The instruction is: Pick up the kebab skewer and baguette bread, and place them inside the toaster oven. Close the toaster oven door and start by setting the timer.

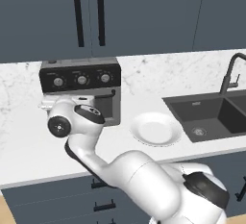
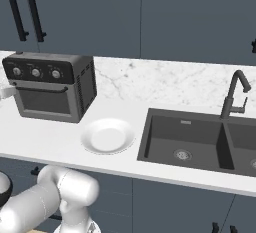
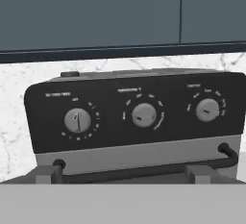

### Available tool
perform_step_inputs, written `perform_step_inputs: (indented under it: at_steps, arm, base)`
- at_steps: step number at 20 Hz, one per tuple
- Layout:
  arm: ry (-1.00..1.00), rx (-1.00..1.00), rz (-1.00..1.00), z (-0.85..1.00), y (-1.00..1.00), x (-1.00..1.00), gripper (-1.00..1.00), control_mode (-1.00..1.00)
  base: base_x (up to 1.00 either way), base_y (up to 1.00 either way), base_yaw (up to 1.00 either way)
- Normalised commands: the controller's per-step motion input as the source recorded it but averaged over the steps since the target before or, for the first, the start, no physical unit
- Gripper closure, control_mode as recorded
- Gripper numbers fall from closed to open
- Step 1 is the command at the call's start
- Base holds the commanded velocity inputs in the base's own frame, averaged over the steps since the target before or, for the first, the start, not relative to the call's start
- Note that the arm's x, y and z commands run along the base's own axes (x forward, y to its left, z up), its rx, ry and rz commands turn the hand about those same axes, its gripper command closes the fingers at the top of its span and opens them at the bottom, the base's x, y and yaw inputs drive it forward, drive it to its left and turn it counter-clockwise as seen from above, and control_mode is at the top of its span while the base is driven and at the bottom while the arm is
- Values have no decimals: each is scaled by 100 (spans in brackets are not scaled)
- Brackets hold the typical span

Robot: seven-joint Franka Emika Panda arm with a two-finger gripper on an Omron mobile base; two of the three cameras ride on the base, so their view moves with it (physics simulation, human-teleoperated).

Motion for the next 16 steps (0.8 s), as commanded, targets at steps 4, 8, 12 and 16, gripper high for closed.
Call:
perform_step_inputs:
  at_steps: [4, 8, 12, 16]
  arm:
    - [-17, 11, 7, 15, 0, 13, -100, -100]
    - [-21, 5, 8, 3, 0, 18, -100, -100]
    - [-19, 2, 4, 0, 8, 0, -100, -100]
    - [-14, 0, 0, 4, 4, 0, -100, -100]
  base:
    - [0, 0, 0]
    - [0, 0, 0]
    - [0, 0, 0]
    - [0, 0, 0]
